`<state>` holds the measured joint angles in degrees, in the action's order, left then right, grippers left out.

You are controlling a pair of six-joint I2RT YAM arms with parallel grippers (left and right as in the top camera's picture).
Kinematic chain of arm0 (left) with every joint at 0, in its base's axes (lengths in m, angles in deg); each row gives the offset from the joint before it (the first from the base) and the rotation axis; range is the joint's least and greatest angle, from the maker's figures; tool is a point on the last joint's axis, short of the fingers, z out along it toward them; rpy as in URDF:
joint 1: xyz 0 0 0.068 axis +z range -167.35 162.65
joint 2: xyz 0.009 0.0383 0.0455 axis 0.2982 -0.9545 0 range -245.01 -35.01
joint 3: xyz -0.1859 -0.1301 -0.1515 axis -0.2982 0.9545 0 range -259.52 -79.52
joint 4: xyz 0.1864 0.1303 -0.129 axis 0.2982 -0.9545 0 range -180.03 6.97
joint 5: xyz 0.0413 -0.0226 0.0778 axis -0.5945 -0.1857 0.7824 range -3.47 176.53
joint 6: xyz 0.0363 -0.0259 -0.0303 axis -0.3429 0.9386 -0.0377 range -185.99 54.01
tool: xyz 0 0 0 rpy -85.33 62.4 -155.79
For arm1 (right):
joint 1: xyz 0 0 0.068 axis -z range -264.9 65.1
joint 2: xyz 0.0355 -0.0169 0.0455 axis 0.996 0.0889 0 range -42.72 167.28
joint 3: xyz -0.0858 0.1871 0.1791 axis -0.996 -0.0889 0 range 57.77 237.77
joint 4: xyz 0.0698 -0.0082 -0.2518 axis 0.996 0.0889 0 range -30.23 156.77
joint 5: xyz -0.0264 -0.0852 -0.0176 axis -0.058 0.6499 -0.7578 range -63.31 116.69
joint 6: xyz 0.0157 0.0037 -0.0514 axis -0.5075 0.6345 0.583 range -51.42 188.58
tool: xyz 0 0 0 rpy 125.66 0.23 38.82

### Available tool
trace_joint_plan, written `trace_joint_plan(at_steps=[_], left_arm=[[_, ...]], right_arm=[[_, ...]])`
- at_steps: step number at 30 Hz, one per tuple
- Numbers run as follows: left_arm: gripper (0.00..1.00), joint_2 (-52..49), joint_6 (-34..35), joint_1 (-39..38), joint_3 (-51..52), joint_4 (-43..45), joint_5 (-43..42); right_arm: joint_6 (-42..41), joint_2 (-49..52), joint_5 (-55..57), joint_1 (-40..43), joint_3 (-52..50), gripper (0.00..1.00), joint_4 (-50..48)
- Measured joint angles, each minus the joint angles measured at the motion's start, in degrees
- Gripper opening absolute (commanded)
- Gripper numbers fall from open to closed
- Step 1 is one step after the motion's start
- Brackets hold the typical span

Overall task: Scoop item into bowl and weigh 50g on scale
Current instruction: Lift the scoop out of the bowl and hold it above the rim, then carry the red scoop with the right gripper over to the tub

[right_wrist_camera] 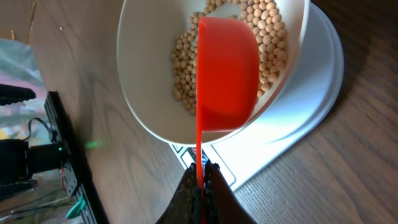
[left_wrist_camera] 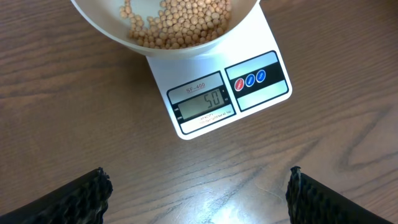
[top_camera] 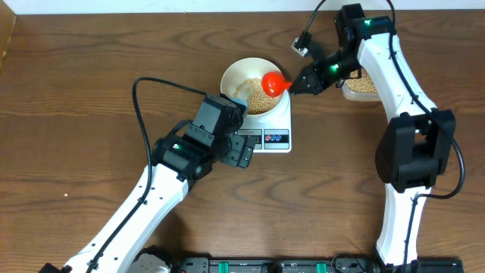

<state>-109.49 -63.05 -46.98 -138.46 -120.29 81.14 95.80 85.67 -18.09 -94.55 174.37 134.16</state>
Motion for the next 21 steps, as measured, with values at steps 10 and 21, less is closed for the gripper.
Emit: trace_joint_plan(at_steps=[10, 21], left_arm=[[0.92, 0.0, 0.0, 0.0, 0.0, 0.0, 0.0], [0.92, 0.0, 0.0, 0.0, 0.0, 0.0, 0.0]], right_arm=[[0.0, 0.0, 0.9, 1.4, 0.0, 0.01, 1.0], [0.1, 0.0, 0.5, 2.3, 0.0, 0.01, 0.3]])
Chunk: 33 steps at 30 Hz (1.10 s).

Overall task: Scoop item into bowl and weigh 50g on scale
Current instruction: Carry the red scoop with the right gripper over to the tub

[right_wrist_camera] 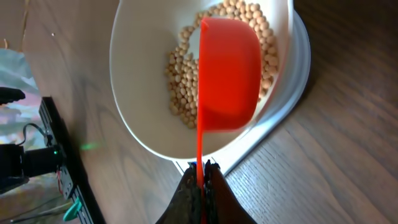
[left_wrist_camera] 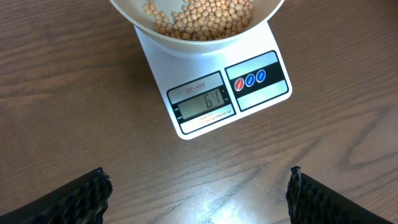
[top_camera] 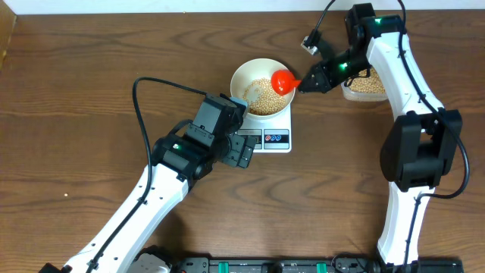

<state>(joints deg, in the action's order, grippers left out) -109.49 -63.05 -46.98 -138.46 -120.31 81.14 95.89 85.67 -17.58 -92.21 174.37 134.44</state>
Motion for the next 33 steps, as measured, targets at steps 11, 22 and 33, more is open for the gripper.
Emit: trace_joint_plan(at_steps=[11, 22, 33], left_arm=[[0.92, 0.0, 0.0, 0.0, 0.0, 0.0, 0.0], [0.93, 0.0, 0.0, 0.0, 0.0, 0.0, 0.0], [0.92, 0.0, 0.0, 0.0, 0.0, 0.0, 0.0]], right_arm=[[1.4, -0.5, -8.1, 1.5, 0.1, 0.01, 2.1], [5.1, -9.2, -11.5, 9.4, 0.5, 0.01, 7.0], [8.5, -12.9, -9.3, 21.5, 0.7, 0.01, 12.6]])
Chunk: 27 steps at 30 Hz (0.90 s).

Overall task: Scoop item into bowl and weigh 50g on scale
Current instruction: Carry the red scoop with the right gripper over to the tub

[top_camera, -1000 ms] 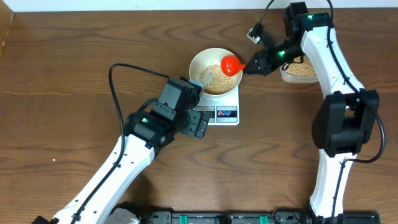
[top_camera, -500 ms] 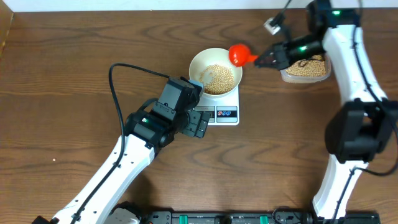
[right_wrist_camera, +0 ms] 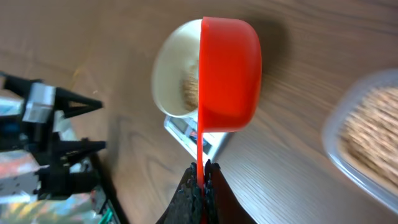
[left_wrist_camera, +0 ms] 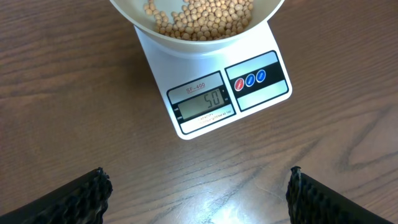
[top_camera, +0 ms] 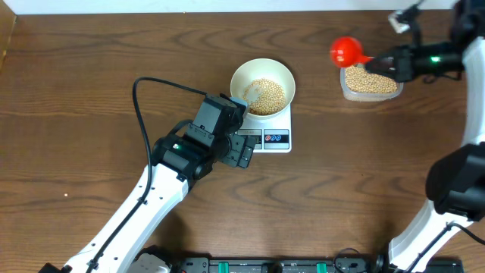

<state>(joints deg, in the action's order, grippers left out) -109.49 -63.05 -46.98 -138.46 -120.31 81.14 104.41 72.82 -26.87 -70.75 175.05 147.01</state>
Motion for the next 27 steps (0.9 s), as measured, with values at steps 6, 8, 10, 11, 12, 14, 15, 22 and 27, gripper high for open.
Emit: trace_joint_plan(at_steps=[6, 8, 10, 11, 12, 14, 15, 22, 27], left_arm=[[0.92, 0.0, 0.0, 0.0, 0.0, 0.0, 0.0], [0.92, 0.0, 0.0, 0.0, 0.0, 0.0, 0.0], [0.92, 0.0, 0.0, 0.0, 0.0, 0.0, 0.0], [0.92, 0.0, 0.0, 0.0, 0.0, 0.0, 0.0], [0.92, 0.0, 0.0, 0.0, 0.0, 0.0, 0.0], [0.92, 0.0, 0.0, 0.0, 0.0, 0.0, 0.0], [0.92, 0.0, 0.0, 0.0, 0.0, 0.0, 0.0], [0.92, 0.0, 0.0, 0.0, 0.0, 0.0, 0.0], [0.93, 0.0, 0.0, 0.0, 0.0, 0.0, 0.0]], right_arm=[[0.4, 0.0, 6.3, 6.3, 0.0, 0.01, 0.0], [-0.1, 0.0, 8.9, 7.4, 0.0, 0.01, -1.4], [-1.9, 0.0, 11.9, 7.8, 0.0, 0.01, -3.5], [-2.8, 0.0, 13.2, 7.8, 0.0, 0.01, -4.4], [-4.1, 0.0, 14.8, 7.7, 0.0, 0.01, -5.7], [-6.3, 0.0, 17.4, 7.5, 0.0, 0.01, -7.5], [-7.4, 0.0, 18.9, 7.2, 0.0, 0.01, -8.5], [-11.5, 0.0, 28.8, 3.1, 0.0, 0.02, -11.6], [-12.9, 0.0, 38.8, -2.7, 0.0, 0.02, -12.4]])
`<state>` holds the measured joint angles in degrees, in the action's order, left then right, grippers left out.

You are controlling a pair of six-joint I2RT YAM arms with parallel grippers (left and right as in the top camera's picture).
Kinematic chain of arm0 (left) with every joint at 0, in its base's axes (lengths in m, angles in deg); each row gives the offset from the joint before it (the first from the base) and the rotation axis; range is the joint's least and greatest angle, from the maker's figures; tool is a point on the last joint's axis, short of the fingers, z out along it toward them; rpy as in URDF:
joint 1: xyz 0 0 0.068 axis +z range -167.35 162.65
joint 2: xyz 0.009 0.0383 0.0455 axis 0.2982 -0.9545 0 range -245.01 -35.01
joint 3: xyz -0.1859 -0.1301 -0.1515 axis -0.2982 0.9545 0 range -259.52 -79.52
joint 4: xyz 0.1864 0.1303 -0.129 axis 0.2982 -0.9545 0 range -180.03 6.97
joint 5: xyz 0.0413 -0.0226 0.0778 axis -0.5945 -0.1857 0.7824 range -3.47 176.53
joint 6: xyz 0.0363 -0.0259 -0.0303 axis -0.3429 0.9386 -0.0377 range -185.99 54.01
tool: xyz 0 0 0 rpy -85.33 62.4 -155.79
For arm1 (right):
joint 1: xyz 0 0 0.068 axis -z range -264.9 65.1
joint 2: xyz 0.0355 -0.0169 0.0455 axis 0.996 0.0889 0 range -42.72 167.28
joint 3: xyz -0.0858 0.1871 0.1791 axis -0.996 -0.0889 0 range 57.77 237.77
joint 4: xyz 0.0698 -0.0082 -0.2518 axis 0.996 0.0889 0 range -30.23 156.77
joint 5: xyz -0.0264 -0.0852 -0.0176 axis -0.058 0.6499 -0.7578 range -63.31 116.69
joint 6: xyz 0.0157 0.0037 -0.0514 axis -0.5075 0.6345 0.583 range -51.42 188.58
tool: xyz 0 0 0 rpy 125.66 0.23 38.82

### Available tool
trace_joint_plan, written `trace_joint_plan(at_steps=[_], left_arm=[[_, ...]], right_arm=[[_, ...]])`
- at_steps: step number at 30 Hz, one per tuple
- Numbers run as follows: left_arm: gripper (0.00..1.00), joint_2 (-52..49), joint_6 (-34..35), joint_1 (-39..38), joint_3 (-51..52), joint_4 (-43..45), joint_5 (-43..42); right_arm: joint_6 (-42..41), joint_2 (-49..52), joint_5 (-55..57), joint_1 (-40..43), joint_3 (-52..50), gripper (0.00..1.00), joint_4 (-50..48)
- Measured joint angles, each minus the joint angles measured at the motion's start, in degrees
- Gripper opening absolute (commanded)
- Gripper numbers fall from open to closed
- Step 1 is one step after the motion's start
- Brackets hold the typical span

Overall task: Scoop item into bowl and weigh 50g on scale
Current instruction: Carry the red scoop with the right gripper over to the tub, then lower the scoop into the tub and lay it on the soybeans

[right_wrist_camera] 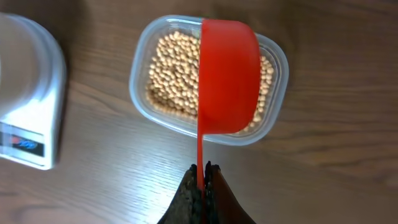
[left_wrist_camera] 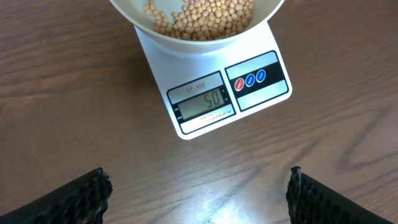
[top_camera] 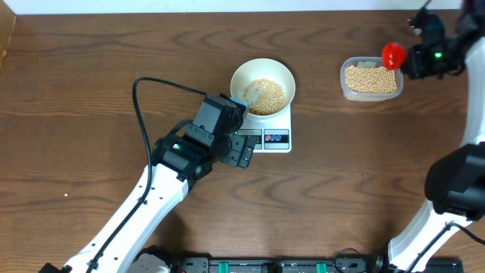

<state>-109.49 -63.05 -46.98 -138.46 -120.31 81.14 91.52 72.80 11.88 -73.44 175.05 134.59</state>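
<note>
A white bowl [top_camera: 261, 85] of tan beans sits on the white scale [top_camera: 271, 135], whose display [left_wrist_camera: 205, 103] reads 50. My right gripper [right_wrist_camera: 201, 171] is shut on the handle of the red scoop [right_wrist_camera: 228, 74], which hangs over the clear tub of beans [right_wrist_camera: 171, 81] at the table's far right. In the overhead view the red scoop [top_camera: 392, 54] is at the clear tub's [top_camera: 370, 79] right edge. My left gripper [left_wrist_camera: 198, 193] stands open above the bare wood in front of the scale.
The scale's three buttons [left_wrist_camera: 250, 79] sit to the right of the display. A black cable [top_camera: 148, 87] loops from the left arm over the table. The table's far edge [top_camera: 182, 14] runs along the top.
My right gripper has carried the red scoop from the tub's left side to over the tub, toward its right edge. The left arm, bowl and the reading of 50 are unchanged.
First the scoop was tipped in the bowl and the scale read 50. Then the scoop was still in the bowl and the reading was 61. Later the scoop was clear of the bowl, near the tub, with 50 showing. Now it hangs over the tub.
</note>
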Motion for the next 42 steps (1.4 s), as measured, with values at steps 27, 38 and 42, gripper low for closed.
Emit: trace_joint_plan(at_steps=[27, 38, 42], left_arm=[[0.93, 0.0, 0.0, 0.0, 0.0, 0.0, 0.0], [0.92, 0.0, 0.0, 0.0, 0.0, 0.0, 0.0], [0.93, 0.0, 0.0, 0.0, 0.0, 0.0, 0.0]], right_arm=[[-6.9, 0.0, 33.9, -15.3, 0.0, 0.01, -0.3], [-19.9, -0.1, 5.4, -3.6, -0.8, 0.01, -4.2], [-24.1, -0.2, -3.4, -0.6, -4.8, 0.01, -6.8]])
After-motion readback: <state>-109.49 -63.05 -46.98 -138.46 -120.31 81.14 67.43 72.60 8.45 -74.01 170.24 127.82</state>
